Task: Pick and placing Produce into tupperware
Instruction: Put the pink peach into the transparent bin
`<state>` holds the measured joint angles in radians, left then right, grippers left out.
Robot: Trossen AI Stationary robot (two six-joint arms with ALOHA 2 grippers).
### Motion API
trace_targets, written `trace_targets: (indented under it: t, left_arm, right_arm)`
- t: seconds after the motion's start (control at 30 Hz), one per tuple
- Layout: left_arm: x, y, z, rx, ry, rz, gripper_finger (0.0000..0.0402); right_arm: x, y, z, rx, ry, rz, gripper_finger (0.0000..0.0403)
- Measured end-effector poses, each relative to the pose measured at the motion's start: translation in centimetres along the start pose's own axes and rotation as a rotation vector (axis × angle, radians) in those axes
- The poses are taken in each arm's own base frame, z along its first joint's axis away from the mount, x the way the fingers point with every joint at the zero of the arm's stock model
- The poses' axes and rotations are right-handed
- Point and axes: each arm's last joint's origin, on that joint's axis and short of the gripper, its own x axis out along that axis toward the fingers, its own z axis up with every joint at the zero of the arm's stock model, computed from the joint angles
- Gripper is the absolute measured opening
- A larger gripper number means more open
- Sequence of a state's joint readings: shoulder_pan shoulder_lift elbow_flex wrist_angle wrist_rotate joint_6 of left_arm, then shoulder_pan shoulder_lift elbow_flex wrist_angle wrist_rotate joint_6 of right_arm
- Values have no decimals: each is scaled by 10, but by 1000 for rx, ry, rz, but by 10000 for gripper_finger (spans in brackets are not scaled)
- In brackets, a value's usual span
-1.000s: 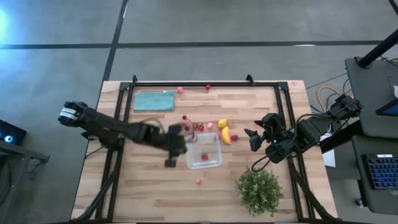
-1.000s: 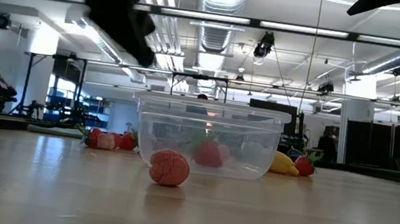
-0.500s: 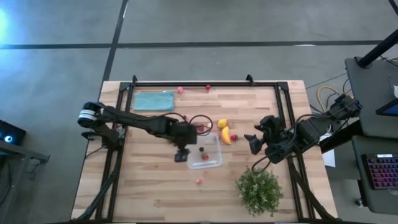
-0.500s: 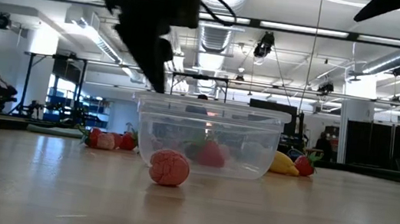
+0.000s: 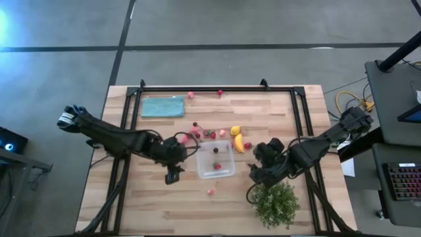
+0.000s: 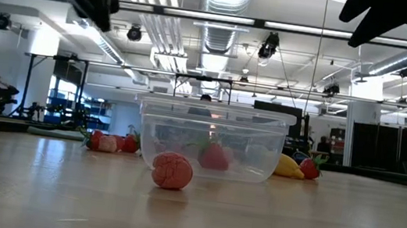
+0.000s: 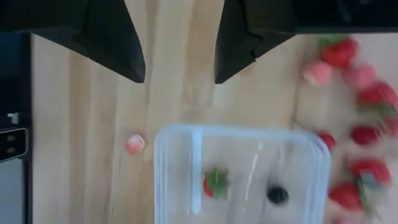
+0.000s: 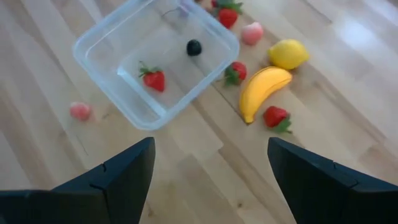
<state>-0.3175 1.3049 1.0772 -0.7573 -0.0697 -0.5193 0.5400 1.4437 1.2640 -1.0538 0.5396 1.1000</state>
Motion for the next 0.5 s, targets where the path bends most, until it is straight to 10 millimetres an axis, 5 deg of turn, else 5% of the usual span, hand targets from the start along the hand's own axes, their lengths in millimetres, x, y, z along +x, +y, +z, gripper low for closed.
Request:
trace_targets:
  t: [0.27, 0.5]
  left_arm:
    - [2, -11, -39, -172, 26, -25, 173]
    - [-5, -22, -51, -354, -106, -85, 173]
  right_arm:
    - [18, 17, 13, -46, 149, 165, 306]
    - [23, 40, 25, -219, 156, 245, 300]
